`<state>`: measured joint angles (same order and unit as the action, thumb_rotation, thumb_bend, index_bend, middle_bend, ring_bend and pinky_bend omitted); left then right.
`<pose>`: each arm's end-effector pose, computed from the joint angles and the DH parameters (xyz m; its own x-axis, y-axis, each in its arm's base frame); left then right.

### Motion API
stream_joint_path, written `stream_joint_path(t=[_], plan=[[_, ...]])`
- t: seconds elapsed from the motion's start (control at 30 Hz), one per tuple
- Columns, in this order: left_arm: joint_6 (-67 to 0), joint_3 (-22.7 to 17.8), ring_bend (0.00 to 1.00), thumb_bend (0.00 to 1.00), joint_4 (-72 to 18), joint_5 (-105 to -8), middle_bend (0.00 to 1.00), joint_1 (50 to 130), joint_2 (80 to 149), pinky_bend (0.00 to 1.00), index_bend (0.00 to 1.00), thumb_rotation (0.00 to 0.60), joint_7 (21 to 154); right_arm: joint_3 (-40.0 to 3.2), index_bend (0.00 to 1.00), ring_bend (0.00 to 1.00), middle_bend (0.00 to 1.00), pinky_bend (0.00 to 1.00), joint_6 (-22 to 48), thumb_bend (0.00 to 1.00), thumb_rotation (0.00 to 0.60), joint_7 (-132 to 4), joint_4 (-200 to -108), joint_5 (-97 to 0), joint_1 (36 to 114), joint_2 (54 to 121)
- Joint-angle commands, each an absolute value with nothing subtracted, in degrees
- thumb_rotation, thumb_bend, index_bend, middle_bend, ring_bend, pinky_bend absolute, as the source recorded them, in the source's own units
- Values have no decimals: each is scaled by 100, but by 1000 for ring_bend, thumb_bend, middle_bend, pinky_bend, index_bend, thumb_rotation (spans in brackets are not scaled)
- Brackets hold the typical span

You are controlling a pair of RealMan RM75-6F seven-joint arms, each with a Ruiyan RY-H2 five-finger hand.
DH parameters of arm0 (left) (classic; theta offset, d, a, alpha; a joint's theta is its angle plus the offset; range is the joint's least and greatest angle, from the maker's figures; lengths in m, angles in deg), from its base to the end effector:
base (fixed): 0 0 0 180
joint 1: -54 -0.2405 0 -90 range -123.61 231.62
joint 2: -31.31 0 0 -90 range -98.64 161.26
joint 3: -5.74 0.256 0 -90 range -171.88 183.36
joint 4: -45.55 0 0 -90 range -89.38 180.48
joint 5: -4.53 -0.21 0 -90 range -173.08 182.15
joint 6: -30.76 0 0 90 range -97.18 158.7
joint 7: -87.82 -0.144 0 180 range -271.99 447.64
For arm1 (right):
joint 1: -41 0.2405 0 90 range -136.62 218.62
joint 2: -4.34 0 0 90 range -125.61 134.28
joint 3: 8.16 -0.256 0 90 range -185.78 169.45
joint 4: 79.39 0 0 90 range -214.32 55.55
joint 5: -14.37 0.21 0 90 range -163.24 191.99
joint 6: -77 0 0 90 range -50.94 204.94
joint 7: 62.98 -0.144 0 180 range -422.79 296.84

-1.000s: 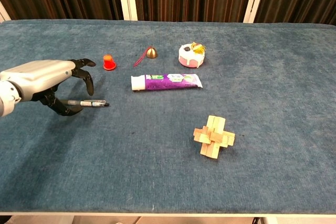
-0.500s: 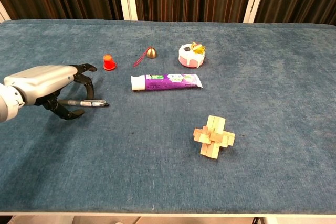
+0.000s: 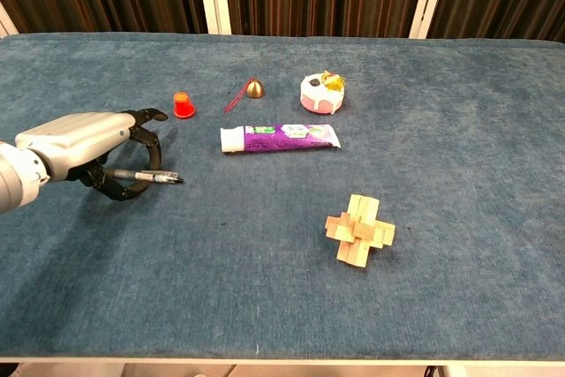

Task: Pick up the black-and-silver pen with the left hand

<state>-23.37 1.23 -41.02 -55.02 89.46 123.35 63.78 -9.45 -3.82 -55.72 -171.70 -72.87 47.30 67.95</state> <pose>-0.1912 0.2873 -0.0527 0.4310 0.4394 0.7881 0.8986 -0.2884 -0.3307 -0.3110 -0.1824 0.1473 0.5219 -0.0852 0.8488 -0.8530 -0.0645 0.5180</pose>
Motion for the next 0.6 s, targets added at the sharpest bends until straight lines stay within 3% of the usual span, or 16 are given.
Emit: stream_joint_path(t=[0.03,0.6], plan=[[-2368,123,0,365,-4083,-5557,22,8944,12355,103,506,600,6437,-942,204,35,119,52,-380,360,600,-5567,-17167,-7292,4732,6795],[-2622,138,0,412,-4326,-5803,45,8906,12135,103,529,600,6472,-940,204,35,119,52,-379,360,600,-5561,-17169,-7293,4732,6795]])
